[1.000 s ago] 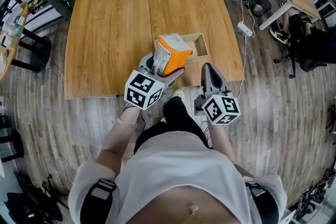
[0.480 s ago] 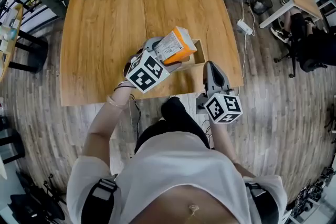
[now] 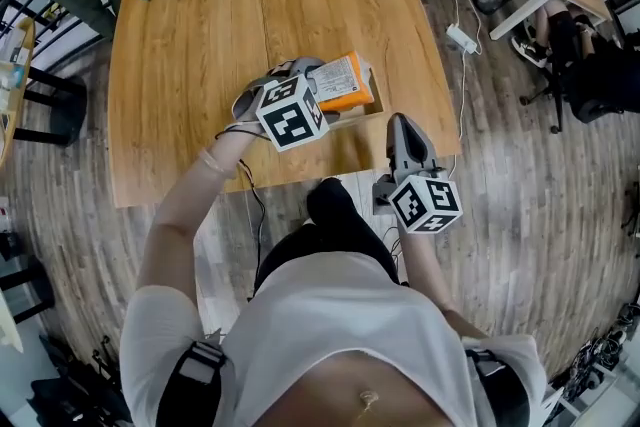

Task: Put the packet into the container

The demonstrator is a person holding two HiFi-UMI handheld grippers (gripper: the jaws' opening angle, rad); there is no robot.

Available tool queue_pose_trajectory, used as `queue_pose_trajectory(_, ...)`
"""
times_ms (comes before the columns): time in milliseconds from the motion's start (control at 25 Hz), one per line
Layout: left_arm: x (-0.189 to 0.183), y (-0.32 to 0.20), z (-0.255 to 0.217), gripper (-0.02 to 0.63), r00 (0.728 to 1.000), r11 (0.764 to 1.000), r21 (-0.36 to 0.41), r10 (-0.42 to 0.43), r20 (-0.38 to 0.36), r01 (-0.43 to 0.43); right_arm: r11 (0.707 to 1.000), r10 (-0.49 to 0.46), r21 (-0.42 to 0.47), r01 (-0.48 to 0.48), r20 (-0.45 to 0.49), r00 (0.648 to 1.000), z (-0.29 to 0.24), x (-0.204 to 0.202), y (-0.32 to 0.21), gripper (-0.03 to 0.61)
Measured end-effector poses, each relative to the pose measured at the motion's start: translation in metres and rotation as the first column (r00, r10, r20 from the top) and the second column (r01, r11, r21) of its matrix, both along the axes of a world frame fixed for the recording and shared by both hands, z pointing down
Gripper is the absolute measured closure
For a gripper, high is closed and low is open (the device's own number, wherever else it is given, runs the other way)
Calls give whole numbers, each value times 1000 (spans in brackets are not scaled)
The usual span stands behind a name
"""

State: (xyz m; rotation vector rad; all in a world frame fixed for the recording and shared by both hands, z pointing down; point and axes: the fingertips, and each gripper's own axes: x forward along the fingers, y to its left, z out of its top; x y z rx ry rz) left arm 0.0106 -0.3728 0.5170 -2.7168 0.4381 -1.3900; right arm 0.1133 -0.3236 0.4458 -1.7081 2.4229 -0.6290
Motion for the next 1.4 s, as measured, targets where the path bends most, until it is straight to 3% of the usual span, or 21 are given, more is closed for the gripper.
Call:
queue_pose_trajectory(320,11,0,35,219,989,995,-76,76,123,-67,1000,17,-17,-17,8,1000,6,7,1,567)
queue_pose_trajectory(560,11,0,53,218,982,987,-141,96,166,-73,999,29,-14,-28,20,999,6,9,-2,566)
queue_pose_trajectory(1160,9,-6,58,199,985,973,-228,64,161,-26,999,39,-21,-39,15,999,8,12,-8,567)
queue_pose_trajectory(1400,13,0,66,193,982,959,-281,96,160,-48,999,47,-26,-47,11,999,8,16,-10,568)
